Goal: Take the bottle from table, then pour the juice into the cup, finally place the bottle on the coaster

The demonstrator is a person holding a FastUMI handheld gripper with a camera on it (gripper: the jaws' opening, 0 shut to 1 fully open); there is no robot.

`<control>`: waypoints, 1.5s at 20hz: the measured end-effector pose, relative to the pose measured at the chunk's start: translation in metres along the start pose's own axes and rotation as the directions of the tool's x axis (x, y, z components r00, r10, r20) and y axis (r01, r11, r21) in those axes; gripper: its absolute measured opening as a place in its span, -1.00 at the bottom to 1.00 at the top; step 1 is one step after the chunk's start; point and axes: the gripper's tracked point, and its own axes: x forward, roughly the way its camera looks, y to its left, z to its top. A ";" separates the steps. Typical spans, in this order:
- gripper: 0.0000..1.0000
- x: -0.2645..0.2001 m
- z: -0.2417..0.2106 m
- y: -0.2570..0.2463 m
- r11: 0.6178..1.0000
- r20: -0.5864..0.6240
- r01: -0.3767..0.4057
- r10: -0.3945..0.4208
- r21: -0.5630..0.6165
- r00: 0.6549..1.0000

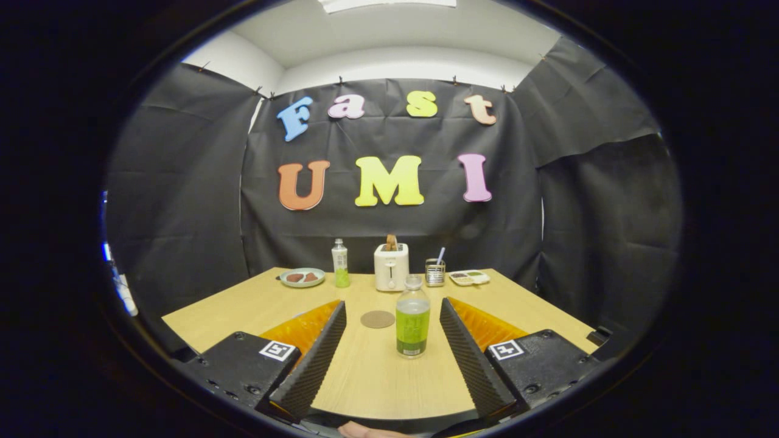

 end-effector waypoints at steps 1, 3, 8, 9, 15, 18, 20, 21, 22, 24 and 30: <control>0.99 0.003 -0.001 -0.001 1.000 -0.003 0.006 -0.006 -0.001 1.000; 0.99 0.010 -0.007 -0.004 1.000 -0.010 0.014 -0.014 -0.005 1.000; 0.99 0.038 -0.032 -0.008 1.000 -0.047 0.016 -0.017 -0.016 0.999; 1.00 0.044 -0.036 -0.010 1.000 -0.048 0.015 -0.016 -0.017 0.999; 1.00 0.082 -0.055 -0.021 1.000 -0.062 0.005 -0.004 0.003 0.998; 1.00 0.103 -0.062 -0.038 0.999 -0.068 0.044 -0.045 -0.005 0.997; 1.00 0.118 -0.066 -0.047 0.998 -0.066 0.062 -0.062 -0.008 0.996; 1.00 0.126 -0.069 -0.048 0.998 -0.072 0.060 -0.061 -0.010 0.996; 1.00 0.133 -0.073 -0.051 0.998 -0.081 0.062 -0.062 -0.009 0.995; 1.00 0.146 -0.081 -0.047 0.999 -0.099 0.042 -0.042 -0.004 0.994; 1.00 0.179 -0.095 -0.040 0.999 -0.118 0.029 -0.033 -0.033 0.992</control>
